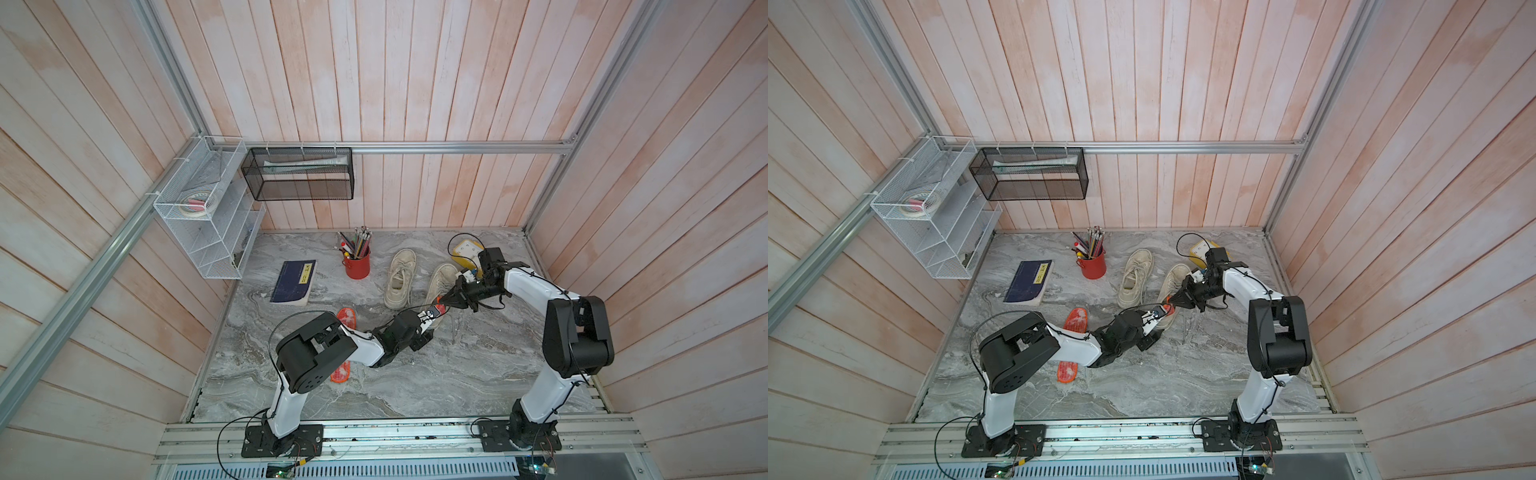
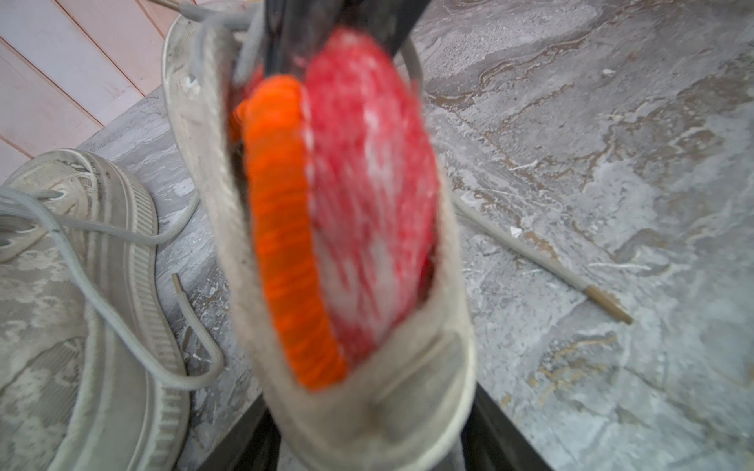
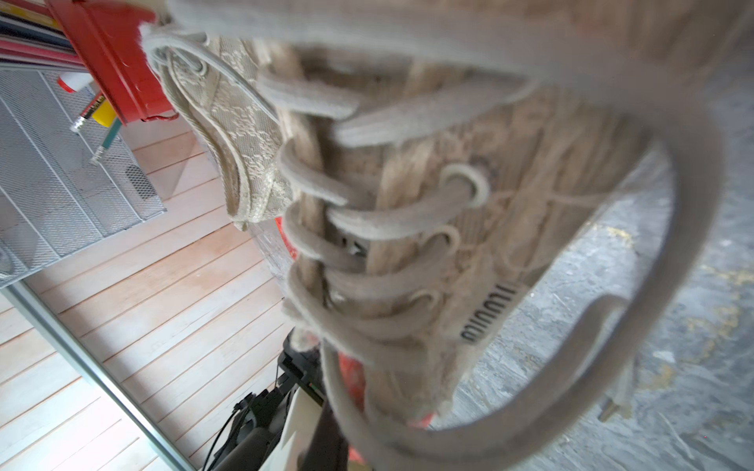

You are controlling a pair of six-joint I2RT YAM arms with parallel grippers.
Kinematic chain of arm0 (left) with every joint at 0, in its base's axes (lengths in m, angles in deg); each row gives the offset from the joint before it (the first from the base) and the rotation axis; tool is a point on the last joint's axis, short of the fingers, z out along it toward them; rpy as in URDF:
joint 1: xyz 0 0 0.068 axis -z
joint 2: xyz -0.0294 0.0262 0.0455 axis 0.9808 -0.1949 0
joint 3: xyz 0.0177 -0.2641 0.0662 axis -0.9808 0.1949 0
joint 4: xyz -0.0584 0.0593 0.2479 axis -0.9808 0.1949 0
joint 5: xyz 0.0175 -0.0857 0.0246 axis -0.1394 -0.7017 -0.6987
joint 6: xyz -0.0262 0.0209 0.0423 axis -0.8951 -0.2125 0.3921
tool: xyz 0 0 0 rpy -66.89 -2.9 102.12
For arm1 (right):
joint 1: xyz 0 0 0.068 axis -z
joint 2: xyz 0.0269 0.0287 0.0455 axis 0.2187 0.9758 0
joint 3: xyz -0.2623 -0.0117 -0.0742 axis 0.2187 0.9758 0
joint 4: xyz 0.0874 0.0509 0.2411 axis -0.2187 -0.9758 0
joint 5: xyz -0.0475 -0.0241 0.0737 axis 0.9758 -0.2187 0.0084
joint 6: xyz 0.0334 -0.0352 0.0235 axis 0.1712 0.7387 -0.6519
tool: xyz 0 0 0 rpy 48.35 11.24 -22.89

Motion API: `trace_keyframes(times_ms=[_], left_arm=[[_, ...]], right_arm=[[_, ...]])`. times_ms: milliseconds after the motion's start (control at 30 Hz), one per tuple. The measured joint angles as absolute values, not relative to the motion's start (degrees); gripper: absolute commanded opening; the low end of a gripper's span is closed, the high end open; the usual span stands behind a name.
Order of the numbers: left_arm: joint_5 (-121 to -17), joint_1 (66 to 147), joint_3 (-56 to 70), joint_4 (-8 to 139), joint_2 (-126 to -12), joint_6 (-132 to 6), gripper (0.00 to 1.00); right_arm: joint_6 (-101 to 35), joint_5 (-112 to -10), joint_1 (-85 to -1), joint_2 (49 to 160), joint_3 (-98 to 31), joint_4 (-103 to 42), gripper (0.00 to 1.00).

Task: Remove the insole from the shoe

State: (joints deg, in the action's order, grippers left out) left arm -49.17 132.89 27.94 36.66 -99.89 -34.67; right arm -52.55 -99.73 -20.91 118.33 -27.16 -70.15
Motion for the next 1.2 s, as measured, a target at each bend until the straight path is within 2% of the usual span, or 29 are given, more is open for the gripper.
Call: trace_keyframes(times_ms=[233, 300, 400, 533, 667, 867, 1000, 1200], left_arm=[[-48.82, 132.89, 28.88, 34.94, -99.89, -32.7, 0.46], [-48.85, 132.93, 28.96, 34.83, -99.81, -32.33, 0.53], [-49.02, 132.93, 29.82, 35.24, -98.76, -32.24, 0.73], [-49.96, 132.82, 33.05, 36.58, -93.88, -33.51, 0.82], [-52.52, 132.61, 36.72, 37.12, -84.22, -36.94, 0.8], [-58.75, 130.97, 38.08, 37.56, -72.68, -46.93, 0.64], [-65.28, 126.77, 36.09, 39.99, -72.29, -56.15, 0.56], [-73.79, 123.65, 28.86, 45.52, -77.4, -64.83, 0.51]], right_arm=[[-54.1, -102.5, -19.44, 118.46, -27.5, -72.66, 0.0], [-53.16, -102.28, -19.27, 119.03, -28.38, -74.41, 0.0], [-52.83, -101.8, -19.4, 120.02, -28.64, -74.85, 0.0], [-53.9, -100.91, -19.62, 120.58, -28.12, -73.47, 0.0], [-55.24, -100.1, -20.43, 120.91, -28.05, -71.72, 0.0], [-56.59, -99.51, -21.21, 121.33, -28.07, -69.6, 0.0], [-57.4, -99.27, -21.5, 121.33, -28.03, -68.8, 0.0], [-57.77, -99.33, -21.61, 121.33, -27.4, -67.53, 0.0]])
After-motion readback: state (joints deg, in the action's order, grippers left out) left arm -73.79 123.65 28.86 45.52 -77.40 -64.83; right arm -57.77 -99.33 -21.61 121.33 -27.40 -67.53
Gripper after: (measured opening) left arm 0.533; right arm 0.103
